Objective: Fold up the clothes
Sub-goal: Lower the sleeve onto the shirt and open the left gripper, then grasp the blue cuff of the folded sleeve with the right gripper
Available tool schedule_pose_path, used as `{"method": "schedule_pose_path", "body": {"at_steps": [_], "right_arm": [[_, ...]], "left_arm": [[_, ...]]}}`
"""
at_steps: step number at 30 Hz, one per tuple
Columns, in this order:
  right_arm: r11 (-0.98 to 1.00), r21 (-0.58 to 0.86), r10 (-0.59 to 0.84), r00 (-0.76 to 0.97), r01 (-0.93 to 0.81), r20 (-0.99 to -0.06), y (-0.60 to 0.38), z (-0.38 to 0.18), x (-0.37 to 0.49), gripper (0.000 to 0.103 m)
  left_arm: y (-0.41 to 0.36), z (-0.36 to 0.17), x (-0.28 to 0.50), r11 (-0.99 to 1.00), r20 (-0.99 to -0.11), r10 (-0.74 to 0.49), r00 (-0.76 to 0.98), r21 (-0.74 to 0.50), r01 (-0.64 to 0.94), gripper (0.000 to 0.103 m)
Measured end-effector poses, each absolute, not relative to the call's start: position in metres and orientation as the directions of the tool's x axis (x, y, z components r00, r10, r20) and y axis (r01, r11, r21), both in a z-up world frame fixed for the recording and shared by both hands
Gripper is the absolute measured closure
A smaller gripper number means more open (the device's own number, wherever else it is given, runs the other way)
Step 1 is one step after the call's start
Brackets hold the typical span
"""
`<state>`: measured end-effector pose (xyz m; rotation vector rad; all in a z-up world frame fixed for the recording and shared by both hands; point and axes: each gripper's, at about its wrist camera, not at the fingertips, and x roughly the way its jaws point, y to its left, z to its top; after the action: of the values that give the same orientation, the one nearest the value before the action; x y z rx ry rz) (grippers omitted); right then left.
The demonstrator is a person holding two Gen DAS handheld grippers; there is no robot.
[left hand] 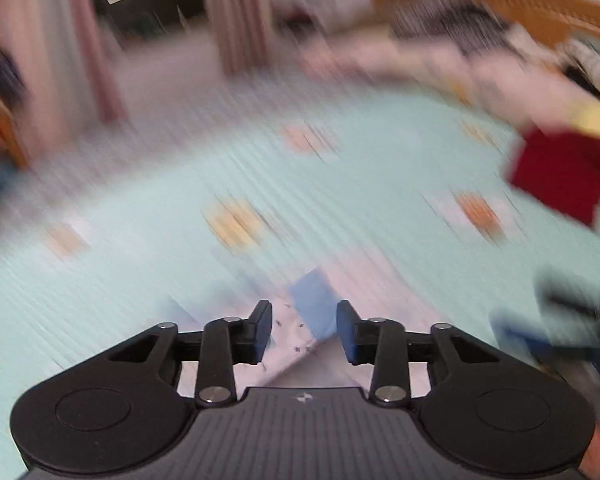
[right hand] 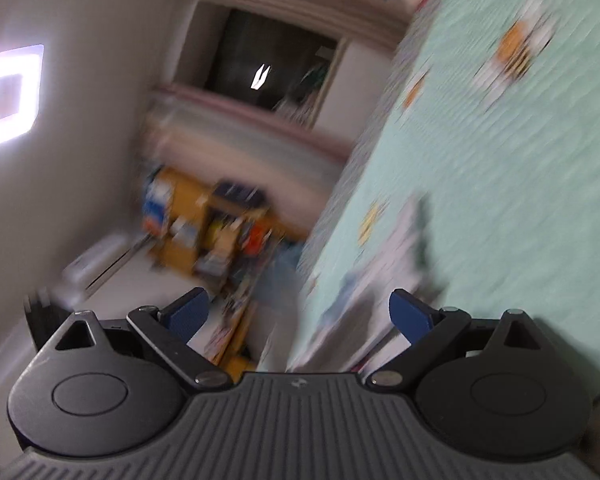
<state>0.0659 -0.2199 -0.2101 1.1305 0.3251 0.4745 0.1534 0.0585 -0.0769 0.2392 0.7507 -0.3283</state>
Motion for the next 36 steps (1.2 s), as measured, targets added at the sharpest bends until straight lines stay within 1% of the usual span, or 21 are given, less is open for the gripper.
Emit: {"method": "schedule_pose_path", "body": {"at_steps": [1,3,5,7,8,10,12,15,16,17,19,22,24,29,32,33,35,36], "right_arm": [[0.366,0.911,0.5,0.866,-0.19,-0.02,-0.225,-0.209,0.065,0.006],[0.406,0.895,0.479,0.877,-0.183,-0.038,-0.229,-0.205,0.064,0.006],[0.452,0.873,0.486,0.871,-0.183,-0.069,-0.222,-0.201,0.066,0.006],[0.496,0.85,0.502,0.857,-0.177,-0.115,-0.212,-0.198,0.072,0.006],[0.51,0.844,0.516,0.844,-0.167,-0.145,-0.208,-0.197,0.077,0.006],[0.515,0.845,0.554,0.809,-0.148,-0.197,-0.2,-0.196,0.09,0.006],[0.472,0.871,0.605,0.769,-0.136,-0.208,-0.191,-0.199,0.103,0.006],[0.453,0.881,0.651,0.726,-0.137,-0.222,-0.17,-0.192,0.13,0.006],[0.467,0.875,0.656,0.713,-0.127,-0.247,-0.164,-0.189,0.138,0.006],[0.494,0.863,0.649,0.705,-0.104,-0.287,-0.16,-0.187,0.148,0.006],[0.522,0.851,0.649,0.675,-0.058,-0.351,-0.152,-0.187,0.168,0.006],[0.545,0.839,0.654,0.627,0.0,-0.424,-0.143,-0.191,0.185,0.004],[0.566,0.824,0.656,0.607,-0.002,-0.449,-0.136,-0.189,0.187,0.004],[0.579,0.815,0.649,0.611,-0.012,-0.452,-0.127,-0.177,0.183,0.004],[0.669,0.739,0.604,0.638,-0.081,-0.477,-0.113,-0.16,0.18,0.004],[0.684,0.721,0.596,0.653,-0.108,-0.468,-0.11,-0.154,0.177,0.004],[0.662,0.73,0.63,0.655,-0.171,-0.418,-0.106,-0.15,0.177,0.005],[0.665,0.729,0.636,0.636,-0.163,-0.437,-0.103,-0.153,0.183,0.005]], "left_arm": [[0.056,-0.095,0.154,0.92,-0.745,-0.233,0.625,0.04,0.391,0.063],[0.076,-0.108,0.144,0.951,-0.731,-0.231,0.642,-0.032,0.307,0.059],[0.099,-0.117,0.131,0.973,-0.711,-0.216,0.67,-0.101,0.206,0.043],[0.124,-0.122,0.116,0.981,-0.688,-0.186,0.701,-0.17,0.093,0.042],[0.133,-0.127,0.109,0.982,-0.692,-0.166,0.703,-0.181,0.053,0.042],[0.142,-0.134,0.103,0.985,-0.702,-0.119,0.702,-0.171,-0.004,0.042],[0.151,-0.144,0.095,0.99,-0.723,-0.067,0.688,-0.136,-0.047,0.042],[0.159,-0.156,0.076,0.981,-0.718,-0.087,0.69,-0.182,-0.065,0.042],[0.159,-0.159,0.072,0.98,-0.714,-0.097,0.693,-0.19,-0.058,0.04],[0.158,-0.162,0.068,0.979,-0.71,-0.106,0.696,-0.197,-0.051,0.032],[0.156,-0.167,0.062,0.977,-0.702,-0.124,0.701,-0.21,-0.037,0.024],[0.155,-0.174,0.057,0.974,-0.687,-0.15,0.711,-0.227,-0.014,0.019],[0.156,-0.177,0.054,0.973,-0.675,-0.163,0.72,-0.232,0.004,0.018],[0.16,-0.177,0.05,0.966,-0.661,-0.192,0.725,-0.258,0.02,0.016],[0.162,-0.178,0.049,0.962,-0.656,-0.208,0.725,-0.27,0.032,0.014],[0.162,-0.178,0.048,0.961,-0.654,-0.214,0.726,-0.274,0.036,0.014],[0.163,-0.18,0.048,0.956,-0.647,-0.226,0.728,-0.292,0.037,0.01],[0.164,-0.18,0.048,0.954,-0.645,-0.229,0.729,-0.298,0.036,0.01]]}}
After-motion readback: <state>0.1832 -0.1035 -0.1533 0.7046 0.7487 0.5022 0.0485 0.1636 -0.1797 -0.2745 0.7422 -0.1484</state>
